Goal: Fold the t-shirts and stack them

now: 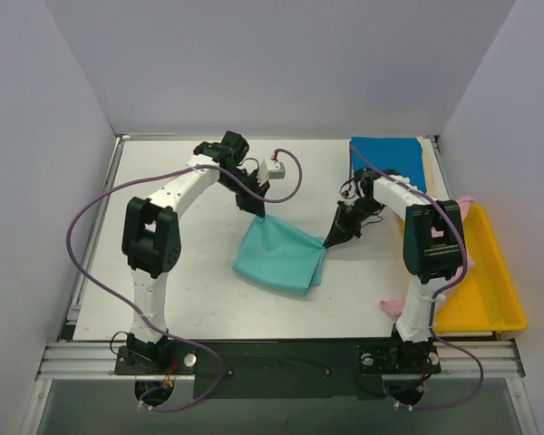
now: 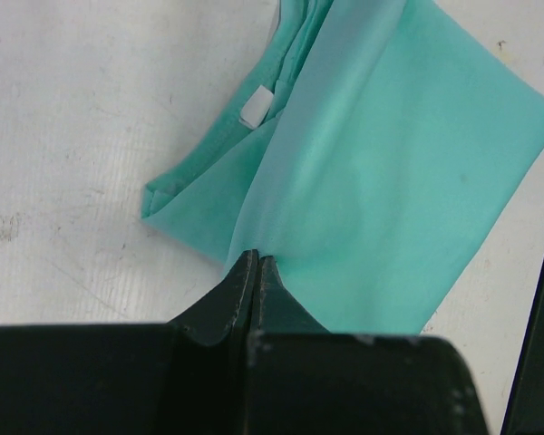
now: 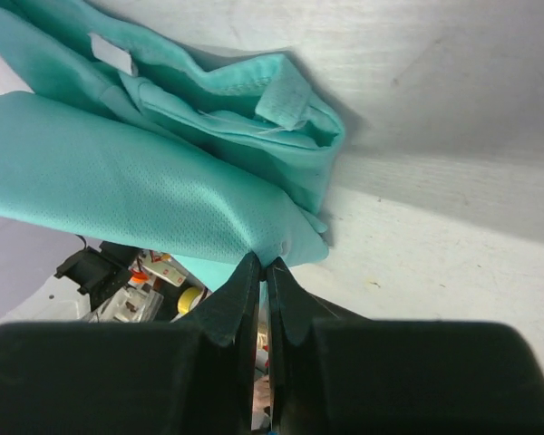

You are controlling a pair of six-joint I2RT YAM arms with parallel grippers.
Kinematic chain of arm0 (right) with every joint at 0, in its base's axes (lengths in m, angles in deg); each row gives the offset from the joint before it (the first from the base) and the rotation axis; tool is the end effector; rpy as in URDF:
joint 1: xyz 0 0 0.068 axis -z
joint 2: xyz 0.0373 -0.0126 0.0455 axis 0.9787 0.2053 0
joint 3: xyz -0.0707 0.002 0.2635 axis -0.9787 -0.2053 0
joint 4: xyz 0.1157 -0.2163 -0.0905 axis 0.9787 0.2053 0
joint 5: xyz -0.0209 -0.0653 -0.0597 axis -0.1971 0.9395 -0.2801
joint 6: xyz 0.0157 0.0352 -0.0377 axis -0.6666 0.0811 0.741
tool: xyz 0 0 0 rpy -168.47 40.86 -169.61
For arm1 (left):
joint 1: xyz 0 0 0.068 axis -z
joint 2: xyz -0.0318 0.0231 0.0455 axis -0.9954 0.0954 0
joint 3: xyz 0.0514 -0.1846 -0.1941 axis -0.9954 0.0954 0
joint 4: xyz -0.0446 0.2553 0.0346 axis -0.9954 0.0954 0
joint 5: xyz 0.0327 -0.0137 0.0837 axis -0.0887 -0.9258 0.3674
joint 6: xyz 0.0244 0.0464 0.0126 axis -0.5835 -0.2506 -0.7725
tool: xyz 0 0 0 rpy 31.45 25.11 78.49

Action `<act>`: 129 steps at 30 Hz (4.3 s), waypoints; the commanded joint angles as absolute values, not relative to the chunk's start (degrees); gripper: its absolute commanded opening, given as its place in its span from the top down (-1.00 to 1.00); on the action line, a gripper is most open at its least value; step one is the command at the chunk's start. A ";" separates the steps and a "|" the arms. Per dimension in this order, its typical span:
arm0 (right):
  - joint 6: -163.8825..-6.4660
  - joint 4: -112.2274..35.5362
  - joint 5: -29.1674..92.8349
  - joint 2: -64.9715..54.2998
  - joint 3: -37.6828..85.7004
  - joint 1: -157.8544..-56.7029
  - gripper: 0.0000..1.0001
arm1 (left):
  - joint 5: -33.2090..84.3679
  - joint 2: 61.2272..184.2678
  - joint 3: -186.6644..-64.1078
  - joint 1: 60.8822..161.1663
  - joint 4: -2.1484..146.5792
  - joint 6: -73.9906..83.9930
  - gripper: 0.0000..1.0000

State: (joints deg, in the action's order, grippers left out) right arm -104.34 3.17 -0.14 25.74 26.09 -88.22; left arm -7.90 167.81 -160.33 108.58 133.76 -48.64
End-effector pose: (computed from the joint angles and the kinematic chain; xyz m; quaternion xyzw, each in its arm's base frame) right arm 0.3693 0.0887 0.1703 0.0900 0.9308 0.3542 0.0006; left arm 0.3883 -0.1993 0.2468 0.5486 0.7453 -0.3261 0.1932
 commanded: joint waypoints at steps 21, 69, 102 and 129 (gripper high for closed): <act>-105.61 -5.99 17.04 15.21 27.84 -84.21 0.19 | -0.52 170.22 -162.55 108.96 111.05 -29.08 -0.09; -100.94 -12.31 6.41 13.24 1.55 -99.95 1.00 | -6.95 156.23 -126.70 117.22 112.46 -25.64 0.52; -106.04 -22.76 9.51 19.40 10.78 -92.12 -0.26 | -0.78 159.22 -126.60 108.87 98.83 6.96 -0.55; -105.16 -25.64 2.84 23.44 12.28 -88.87 -0.26 | -11.87 166.34 -128.72 105.88 93.57 11.88 1.00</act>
